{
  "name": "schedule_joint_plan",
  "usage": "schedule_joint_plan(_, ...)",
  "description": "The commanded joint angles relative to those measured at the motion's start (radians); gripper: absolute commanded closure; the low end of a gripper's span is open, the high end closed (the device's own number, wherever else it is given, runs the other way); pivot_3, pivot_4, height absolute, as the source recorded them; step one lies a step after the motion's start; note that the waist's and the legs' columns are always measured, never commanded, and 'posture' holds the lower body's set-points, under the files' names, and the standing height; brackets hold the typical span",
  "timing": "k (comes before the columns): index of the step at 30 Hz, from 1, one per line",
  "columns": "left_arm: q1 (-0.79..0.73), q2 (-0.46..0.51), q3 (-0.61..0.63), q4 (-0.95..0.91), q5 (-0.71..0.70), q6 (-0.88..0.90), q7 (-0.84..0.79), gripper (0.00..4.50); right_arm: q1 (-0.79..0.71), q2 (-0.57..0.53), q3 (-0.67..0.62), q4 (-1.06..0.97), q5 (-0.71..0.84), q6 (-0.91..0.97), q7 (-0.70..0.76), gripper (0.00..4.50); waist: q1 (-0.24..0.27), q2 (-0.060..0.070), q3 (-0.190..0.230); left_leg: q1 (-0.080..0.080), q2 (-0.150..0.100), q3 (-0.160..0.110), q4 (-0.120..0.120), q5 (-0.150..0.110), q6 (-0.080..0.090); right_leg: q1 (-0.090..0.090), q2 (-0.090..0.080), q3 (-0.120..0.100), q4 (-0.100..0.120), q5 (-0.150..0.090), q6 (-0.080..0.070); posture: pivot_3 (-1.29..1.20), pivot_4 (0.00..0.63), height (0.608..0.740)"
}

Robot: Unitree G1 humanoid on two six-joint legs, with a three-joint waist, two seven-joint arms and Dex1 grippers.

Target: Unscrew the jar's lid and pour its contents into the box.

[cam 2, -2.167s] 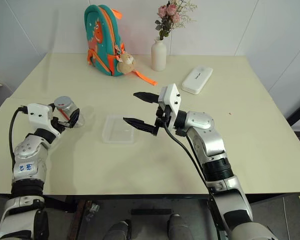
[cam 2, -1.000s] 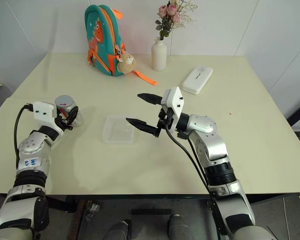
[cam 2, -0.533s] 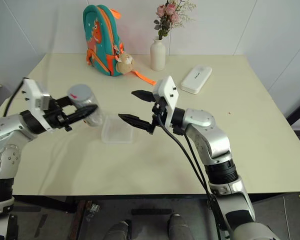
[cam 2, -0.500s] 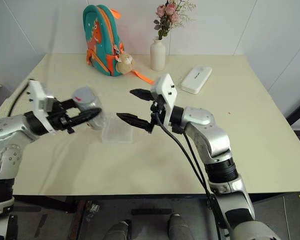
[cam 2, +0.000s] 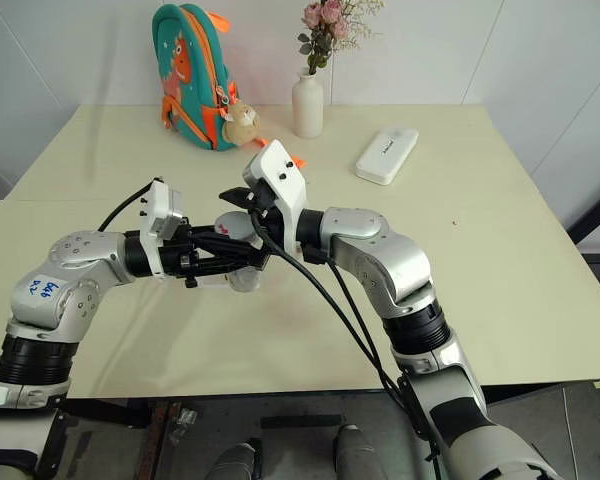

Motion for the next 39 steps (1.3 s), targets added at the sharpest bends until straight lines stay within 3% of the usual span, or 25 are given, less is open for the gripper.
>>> schedule_joint_plan(1, -0.017, 0.001, 0.049, -0.002, 0.003, -0.027, 0.004, 2.4, -0.004, 0.012, -0.034, -0.036, 0.019, -0.003, -0.024, 0.0, -0.001, 0.0, 0.0, 0.0, 0.0, 0.0, 0.0, 0.0, 0.0, 0.0, 0.0, 0.0, 0.0, 0.0, 0.0, 0.0, 0.15, 0.74)
schedule_joint_plan(21, -0.04, -0.056, 0.081, 0.014, 0.008, -0.036, 0.048, 2.4, 0.008, 0.026, -0.077, 0.019, 0.029, -0.054, -0.027, 0.0, 0.0, 0.0, 0.0, 0.0, 0.0, 0.0, 0.0, 0.0, 0.0, 0.0, 0.0, 0.0, 0.001, 0.0, 0.0, 0.0, 0.15, 0.74)
schedule_joint_plan(24, -0.039, -0.058, 0.081, 0.014, 0.008, -0.038, 0.05, 2.4, 0.008, 0.03, -0.078, 0.019, 0.031, -0.062, -0.028, 0.53, -0.001, 0.0, 0.0, 0.0, 0.0, 0.0, 0.0, 0.0, 0.0, 0.0, 0.0, 0.0, 0.001, 0.0, 0.0, 0.0, 0.15, 0.74)
schedule_joint_plan(28, -0.044, -0.06, 0.079, 0.022, 0.011, -0.043, 0.05, 2.4, 0.011, 0.031, -0.075, 0.021, 0.031, -0.07, -0.023, 1.84, 0.0, 0.0, 0.0, 0.0, 0.0, 0.0, 0.0, 0.0, 0.0, 0.0, 0.0, 0.0, 0.001, 0.0, 0.0, 0.0, 0.15, 0.74)
schedule_joint_plan(29, -0.045, -0.06, 0.079, 0.021, 0.011, -0.045, 0.05, 2.4, 0.013, 0.032, -0.074, 0.02, 0.031, -0.071, -0.023, 1.95, 0.0, 0.0, 0.0, 0.0, 0.0, 0.0, 0.0, 0.0, 0.0, 0.0, 0.0, 0.0, 0.001, 0.0, 0.0, 0.0, 0.15, 0.74)
schedule_joint_plan(34, -0.036, -0.055, 0.083, 0.017, 0.012, -0.049, 0.044, 2.4, 0.011, 0.041, -0.081, 0.022, 0.05, -0.079, -0.005, 1.95, 0.0, 0.0, 0.0, 0.0, 0.0, 0.0, 0.0, 0.0, 0.0, 0.0, 0.0, 0.0, 0.001, 0.0, 0.0, 0.0, 0.15, 0.74)
schedule_joint_plan(36, -0.032, -0.044, 0.077, 0.019, 0.006, -0.044, 0.016, 2.4, 0.003, 0.023, -0.07, 0.028, 0.063, -0.085, 0.056, 1.95, 0.0, 0.0, 0.0, 0.0, 0.0, 0.0, 0.0, 0.0, 0.0, 0.0, 0.0, 0.0, 0.001, 0.0, 0.0, 0.0, 0.15, 0.74)
schedule_joint_plan(39, -0.047, -0.028, 0.063, 0.031, -0.013, -0.052, -0.079, 2.4, -0.014, -0.051, -0.029, 0.056, 0.091, -0.11, 0.277, 1.95, 0.001, 0.0, 0.0, 0.0, 0.0, 0.0, 0.0, 0.0, 0.0, 0.0, 0.0, 0.0, 0.001, 0.0, 0.0, 0.0, 0.15, 0.74)
